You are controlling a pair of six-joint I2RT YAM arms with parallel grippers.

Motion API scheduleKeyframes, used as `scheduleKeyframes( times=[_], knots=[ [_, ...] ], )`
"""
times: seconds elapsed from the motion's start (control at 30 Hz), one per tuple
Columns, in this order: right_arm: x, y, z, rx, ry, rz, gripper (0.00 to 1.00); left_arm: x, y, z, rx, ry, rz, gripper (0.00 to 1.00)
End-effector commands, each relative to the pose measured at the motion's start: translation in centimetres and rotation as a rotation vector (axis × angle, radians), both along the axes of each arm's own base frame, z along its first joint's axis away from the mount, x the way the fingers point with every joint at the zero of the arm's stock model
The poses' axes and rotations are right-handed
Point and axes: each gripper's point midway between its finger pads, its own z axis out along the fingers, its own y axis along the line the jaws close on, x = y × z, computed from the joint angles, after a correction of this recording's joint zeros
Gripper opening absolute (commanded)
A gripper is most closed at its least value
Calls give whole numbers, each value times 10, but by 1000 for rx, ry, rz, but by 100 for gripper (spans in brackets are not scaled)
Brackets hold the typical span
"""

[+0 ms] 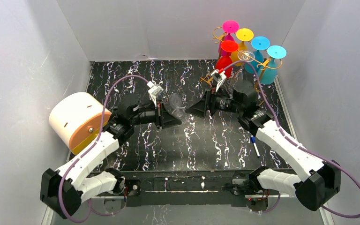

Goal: Take the wine glass off the wine glass rack
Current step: Place the wine glass at the center of the board.

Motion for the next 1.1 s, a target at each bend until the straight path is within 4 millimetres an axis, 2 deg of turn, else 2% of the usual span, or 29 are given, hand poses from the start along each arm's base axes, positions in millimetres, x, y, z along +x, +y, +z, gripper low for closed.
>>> scheduleKeyframes(
  times=[0.0, 0.1, 0.33, 0.43, 0.57, 0.63, 0.73, 0.83, 0.93, 1.07],
  knots=[
    [25, -17, 39, -78, -159, -163, 88, -5, 17, 2, 41, -239, 29, 0],
    [39, -25, 42, -106, -173, -247, 93, -15, 23, 0, 55, -356, -17, 0],
    [37, -12, 45, -118, -117, -176, 99, -28, 35, -25, 186, -518, -144, 0],
    [49, -7, 32, -225, -4, -175, 99, -35, 41, -33, 214, -674, -219, 0],
    [60, -6, 21, -299, 143, -225, 99, -34, 49, -38, 251, -808, -214, 0],
    [57, -2, 28, -256, 167, -221, 99, -29, 53, -42, 288, -847, -199, 0],
    [46, 8, 54, -146, 157, -157, 99, -15, 53, -54, 333, -894, -188, 0],
    [43, 11, 71, -106, 160, -135, 99, -16, 50, -57, 326, -898, -219, 0],
    [44, 17, 74, -122, 110, -75, 99, -27, 51, -62, 324, -922, -293, 0],
    [54, 23, 61, -172, 57, -22, 99, -44, 54, -71, 295, -962, -366, 0]
  ],
)
